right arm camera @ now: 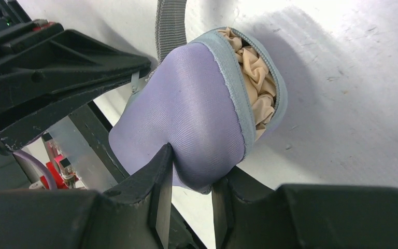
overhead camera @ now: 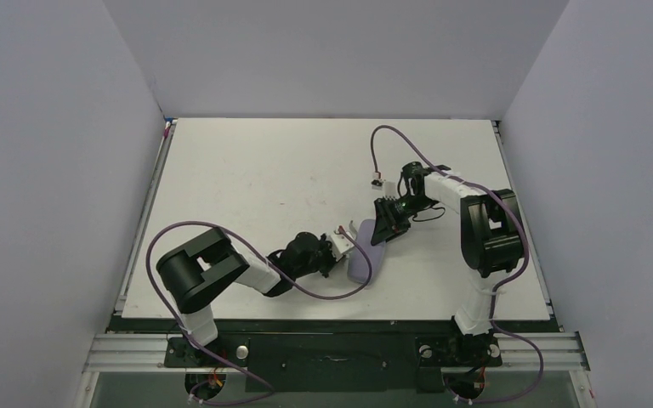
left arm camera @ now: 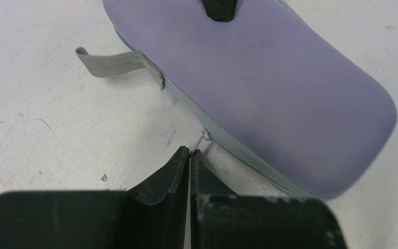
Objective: Open the umbrella
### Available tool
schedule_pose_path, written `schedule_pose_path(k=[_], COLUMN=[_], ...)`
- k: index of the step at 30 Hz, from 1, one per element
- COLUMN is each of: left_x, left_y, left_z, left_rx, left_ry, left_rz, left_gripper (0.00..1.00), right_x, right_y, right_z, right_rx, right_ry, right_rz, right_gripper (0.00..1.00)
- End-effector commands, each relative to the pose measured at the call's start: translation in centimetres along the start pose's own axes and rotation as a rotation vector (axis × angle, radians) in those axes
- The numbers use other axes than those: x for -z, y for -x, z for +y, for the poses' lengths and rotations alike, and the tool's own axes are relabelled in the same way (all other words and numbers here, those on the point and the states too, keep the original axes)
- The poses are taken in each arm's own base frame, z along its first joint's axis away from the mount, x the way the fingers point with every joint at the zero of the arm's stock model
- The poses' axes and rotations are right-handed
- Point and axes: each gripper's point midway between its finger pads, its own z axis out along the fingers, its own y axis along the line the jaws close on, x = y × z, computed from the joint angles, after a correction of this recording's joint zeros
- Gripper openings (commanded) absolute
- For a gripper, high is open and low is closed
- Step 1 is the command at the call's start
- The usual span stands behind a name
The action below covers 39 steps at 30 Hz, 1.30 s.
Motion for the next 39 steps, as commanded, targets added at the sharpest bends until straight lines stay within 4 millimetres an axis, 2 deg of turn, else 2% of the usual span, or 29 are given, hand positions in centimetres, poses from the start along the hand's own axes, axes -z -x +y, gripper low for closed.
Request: schedule_pose_path(k=[1, 10, 16, 17, 18, 19, 20, 21, 22, 23, 25, 27, 28, 29, 33, 39], left_x=[-1.3, -3.9, -3.7, -3.5, -3.1, -2.7, -2.1, -1.8, -1.0, -0.7, 0.6, 1.6, 1.9, 2.4, 3.8, 4.5], left_y=[1.2, 2.7, 3.3, 3.2, 4.0, 4.0, 4.7, 4.9, 5.6, 5.7, 6.8, 7.4, 7.1, 7.8, 8.6, 8.1], left_z=[2.9, 4.9, 6.2, 6.5, 6.6, 6.8, 6.8, 7.0, 7.3, 7.2, 7.6, 8.0, 8.1, 8.3, 8.6, 9.7], left_rx=[-0.004, 0.034, 0.084, 0.096, 0.107, 0.117, 0.121, 0.126, 0.134, 0.139, 0.144, 0.146, 0.15, 0.149, 0.171, 0.352], left_ry=[0.091, 0.134, 0.145, 0.14, 0.135, 0.118, 0.109, 0.094, 0.097, 0.088, 0.096, 0.111, 0.114, 0.12, 0.138, 0.152], left_rz=[-0.02, -0.039, -0.034, -0.023, -0.037, -0.029, -0.036, -0.038, -0.047, -0.046, -0.056, -0.063, -0.051, -0.065, -0.069, -0.058], left_gripper=[0.0, 0.0, 0.0, 0.0, 0.02, 0.08, 0.24, 0.31, 0.43, 0.49, 0.72, 0.89, 0.92, 0.95, 1.0, 0.97], right_x=[-0.7, -0.2, 1.1, 1.1, 1.6, 2.0, 2.5, 3.0, 3.4, 3.8, 4.3, 4.4, 4.3, 4.2, 3.8, 3.8], right_y=[-2.8, -2.2, -0.1, 0.2, 0.5, 0.8, 0.9, 0.9, 0.9, 0.8, 0.4, -0.1, -0.3, -0.7, -1.3, -0.3], right_z=[-3.6, -2.5, -2.2, -1.8, -1.7, -1.2, -1.0, -0.4, -0.2, 0.2, 0.8, 1.3, 1.6, 1.9, 3.3, 6.7], right_rx=[0.126, 0.1, 0.026, -0.001, -0.026, -0.054, -0.076, -0.097, -0.107, -0.122, -0.145, -0.169, -0.177, -0.188, -0.195, -0.154], right_ry=[-0.147, -0.137, -0.134, -0.111, -0.1, -0.077, -0.067, -0.053, -0.048, -0.048, -0.043, -0.029, -0.014, -0.004, 0.06, 0.148], right_rz=[0.146, 0.111, 0.03, 0.018, 0.004, -0.011, -0.02, -0.027, -0.036, -0.043, -0.051, -0.052, -0.051, -0.046, -0.04, -0.054], right_gripper=[0.0, 0.0, 0.01, 0.05, 0.18, 0.31, 0.37, 0.46, 0.49, 0.53, 0.57, 0.59, 0.59, 0.59, 0.55, 0.47])
